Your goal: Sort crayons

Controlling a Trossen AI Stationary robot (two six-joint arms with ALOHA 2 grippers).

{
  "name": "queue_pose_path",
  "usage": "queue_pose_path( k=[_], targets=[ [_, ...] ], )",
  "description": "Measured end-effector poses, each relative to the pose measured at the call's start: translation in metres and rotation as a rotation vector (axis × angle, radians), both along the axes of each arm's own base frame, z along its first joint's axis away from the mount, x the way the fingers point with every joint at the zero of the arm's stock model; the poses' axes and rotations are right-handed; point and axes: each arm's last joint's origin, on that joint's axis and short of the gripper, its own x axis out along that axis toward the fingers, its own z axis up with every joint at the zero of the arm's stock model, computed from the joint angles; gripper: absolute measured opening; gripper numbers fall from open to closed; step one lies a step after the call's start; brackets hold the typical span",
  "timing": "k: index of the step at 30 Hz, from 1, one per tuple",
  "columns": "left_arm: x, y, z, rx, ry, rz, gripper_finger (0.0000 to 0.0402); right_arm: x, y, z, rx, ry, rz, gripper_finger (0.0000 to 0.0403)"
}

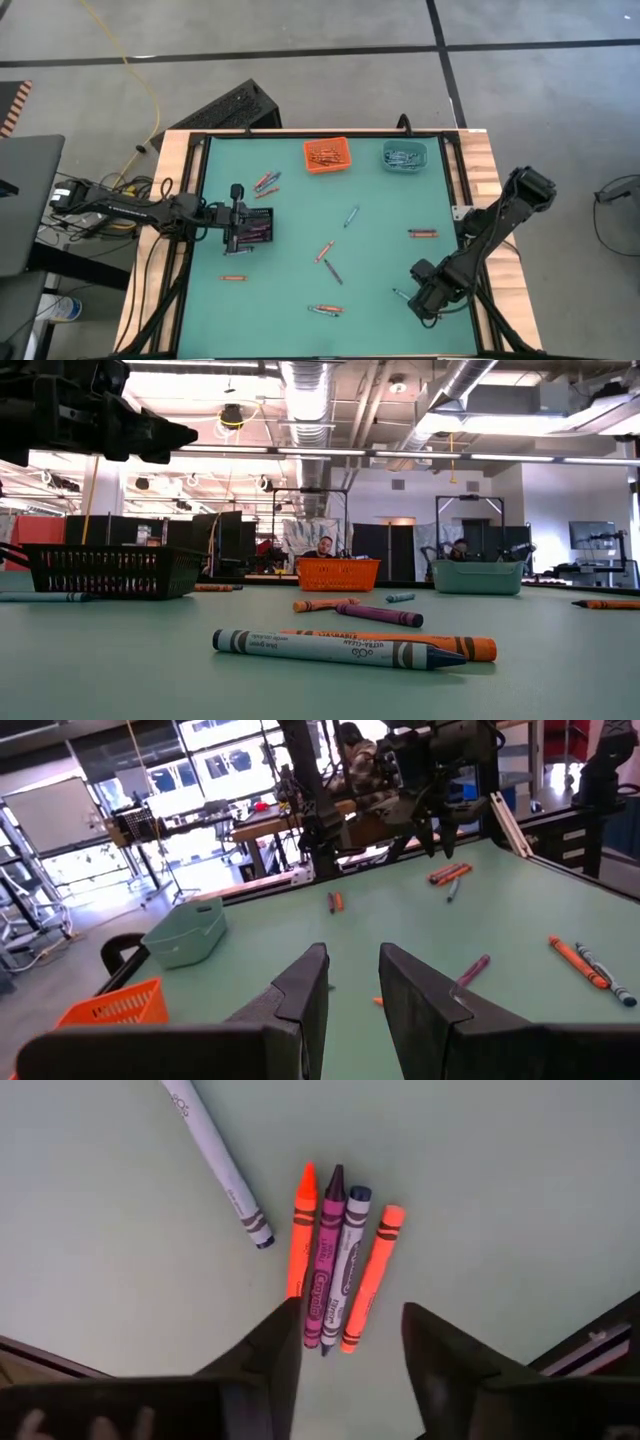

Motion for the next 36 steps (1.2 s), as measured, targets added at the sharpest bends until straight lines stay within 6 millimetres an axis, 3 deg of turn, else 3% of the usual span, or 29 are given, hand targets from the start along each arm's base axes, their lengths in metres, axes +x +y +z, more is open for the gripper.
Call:
queue_pose_path(
  k=[4,8,17,30,36],
  targets=[
    [0.0,0.0,0.0,0.006,0.001,0.001,0.0082,-0.006,0.004,0.0,-0.029,-0.012,0.021,0.0182],
    [0.0,0.0,-0.001,0.007,0.009,0.001,0.0082,-0.012,0.007,-0.001,-0.055,-0.017,0.037,0.0167],
    [0.0,0.0,-0.002,0.007,0.016,0.001,0.0082,-0.019,0.002,-0.035,0.004,-0.079,0.01,0.0138],
    [0.0,0.0,-0.002,0.017,0.017,0.002,0.0082,-0.022,-0.006,-0.037,-0.101,-0.084,-0.003,0.01],
    [0.0,0.0,-0.002,0.022,0.022,0.002,0.0082,-0.013,-0.011,-0.035,-0.113,-0.115,-0.007,0.0092]
  ],
)
